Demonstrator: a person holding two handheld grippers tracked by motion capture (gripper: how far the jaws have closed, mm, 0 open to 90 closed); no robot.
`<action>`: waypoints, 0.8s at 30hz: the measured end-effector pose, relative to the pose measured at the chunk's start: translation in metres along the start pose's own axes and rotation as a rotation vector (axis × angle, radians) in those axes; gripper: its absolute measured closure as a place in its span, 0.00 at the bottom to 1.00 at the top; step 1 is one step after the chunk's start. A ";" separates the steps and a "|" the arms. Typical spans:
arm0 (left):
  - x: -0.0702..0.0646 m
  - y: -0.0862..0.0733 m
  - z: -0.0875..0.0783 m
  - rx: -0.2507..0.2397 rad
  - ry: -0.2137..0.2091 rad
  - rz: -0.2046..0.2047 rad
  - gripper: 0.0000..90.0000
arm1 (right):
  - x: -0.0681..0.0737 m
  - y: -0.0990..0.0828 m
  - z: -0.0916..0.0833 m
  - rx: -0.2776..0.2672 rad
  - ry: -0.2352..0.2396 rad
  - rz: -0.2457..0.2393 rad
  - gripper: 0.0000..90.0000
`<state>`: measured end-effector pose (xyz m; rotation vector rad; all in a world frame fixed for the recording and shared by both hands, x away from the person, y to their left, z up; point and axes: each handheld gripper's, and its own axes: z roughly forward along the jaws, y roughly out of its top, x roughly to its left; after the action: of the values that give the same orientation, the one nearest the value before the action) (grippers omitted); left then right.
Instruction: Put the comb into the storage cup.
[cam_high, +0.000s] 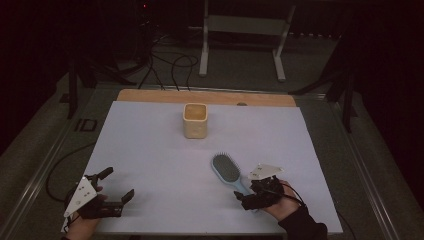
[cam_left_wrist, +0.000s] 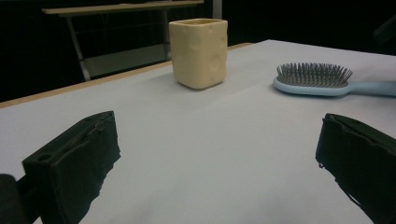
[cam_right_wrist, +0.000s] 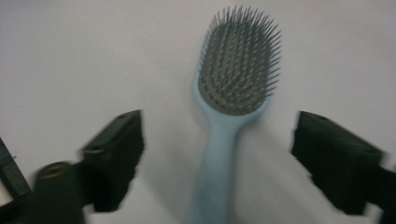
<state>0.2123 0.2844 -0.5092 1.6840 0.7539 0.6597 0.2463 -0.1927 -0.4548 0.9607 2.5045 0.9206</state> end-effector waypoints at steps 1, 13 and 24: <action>0.000 0.000 0.000 0.001 -0.001 0.000 0.00 | 0.000 0.000 0.002 0.000 0.002 0.006 0.13; 0.000 0.000 0.000 0.003 -0.002 0.003 0.00 | 0.004 0.002 0.027 0.078 -0.042 0.038 0.10; 0.000 0.000 0.000 0.000 -0.002 0.000 0.00 | 0.001 0.001 0.049 0.191 -0.040 0.026 0.10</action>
<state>0.2120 0.2845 -0.5089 1.6845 0.7526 0.6581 0.2696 -0.1686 -0.4906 1.0595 2.5872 0.6715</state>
